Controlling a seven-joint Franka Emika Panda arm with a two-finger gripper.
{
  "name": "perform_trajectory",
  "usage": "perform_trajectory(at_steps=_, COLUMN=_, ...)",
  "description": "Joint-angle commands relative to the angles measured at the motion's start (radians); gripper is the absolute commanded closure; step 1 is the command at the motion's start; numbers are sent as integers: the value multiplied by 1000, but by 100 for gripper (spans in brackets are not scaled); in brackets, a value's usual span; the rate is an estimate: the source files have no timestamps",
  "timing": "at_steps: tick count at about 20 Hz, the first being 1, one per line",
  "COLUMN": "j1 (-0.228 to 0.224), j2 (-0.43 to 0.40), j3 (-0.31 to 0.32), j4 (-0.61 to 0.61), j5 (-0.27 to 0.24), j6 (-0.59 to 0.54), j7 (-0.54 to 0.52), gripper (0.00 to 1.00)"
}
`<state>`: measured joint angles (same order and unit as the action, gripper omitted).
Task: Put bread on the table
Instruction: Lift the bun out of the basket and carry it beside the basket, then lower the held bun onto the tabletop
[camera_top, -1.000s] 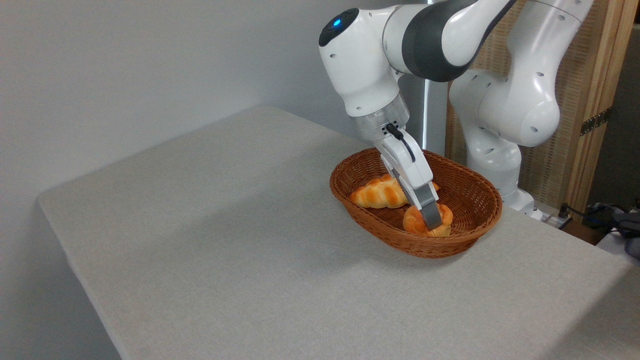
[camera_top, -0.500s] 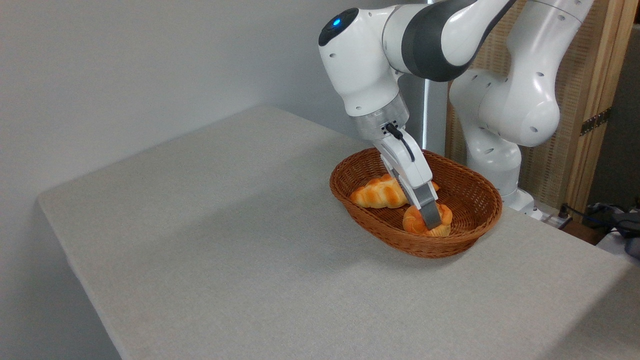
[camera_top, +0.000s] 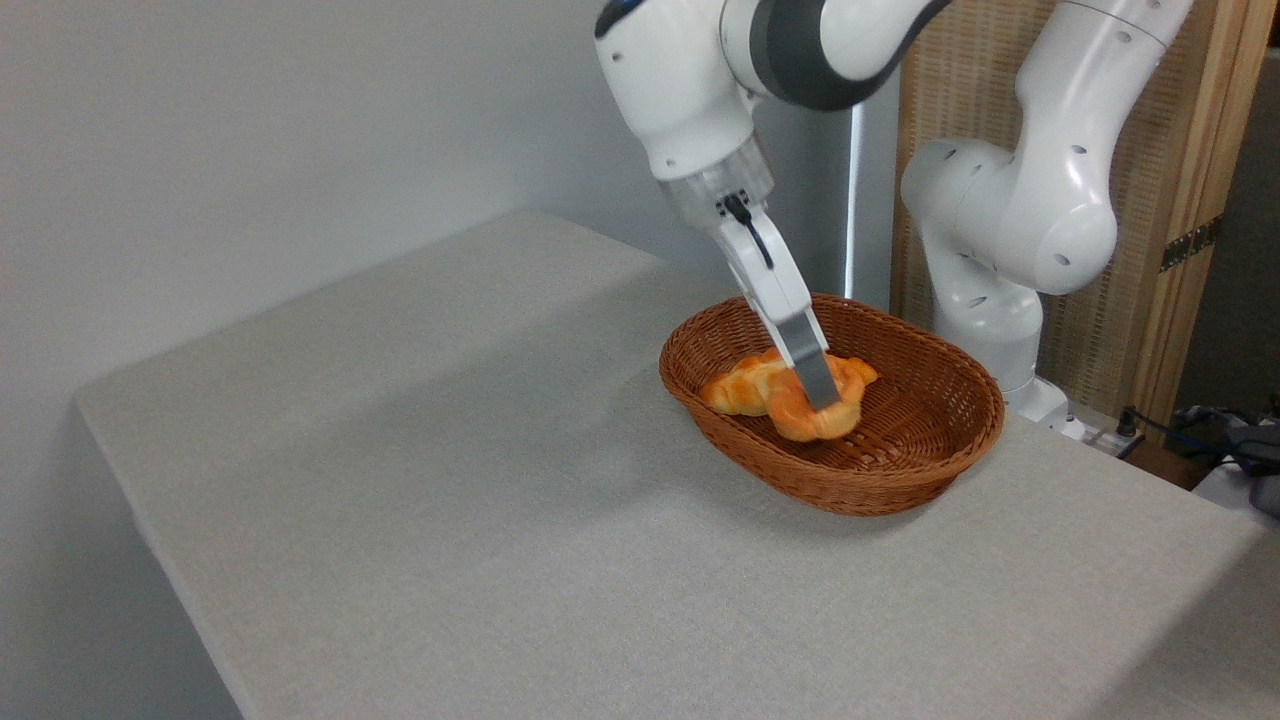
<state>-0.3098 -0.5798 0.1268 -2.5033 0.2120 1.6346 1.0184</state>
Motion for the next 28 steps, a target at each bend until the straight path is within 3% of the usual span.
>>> perform_trajectory(at_steps=1, j1=-5, j2=43, j3=10, j4=125, j5=-78, j6=-33, j7=17, gripper=43)
perform_trajectory(at_steps=10, j1=9, j2=325, j3=20, j4=487, j5=-230, j6=-6, j7=-11, gripper=41)
perform_trajectory(at_steps=14, j1=9, j2=422, j3=19, j4=567, j5=-295, j6=66, j7=-116, gripper=41)
perform_trajectory(at_steps=17, j1=8, j2=471, j3=7, j4=572, j5=-301, j6=166, j7=-207, gripper=41)
perform_trajectory(at_steps=23, j1=6, j2=540, j3=-30, j4=571, j5=-301, j6=272, j7=-216, gripper=40)
perform_trajectory(at_steps=25, j1=5, j2=564, j3=-38, j4=571, j5=-295, j6=301, j7=-240, gripper=29)
perform_trajectory(at_steps=28, j1=5, j2=589, j3=-62, j4=572, j5=-287, j6=355, j7=-270, gripper=23)
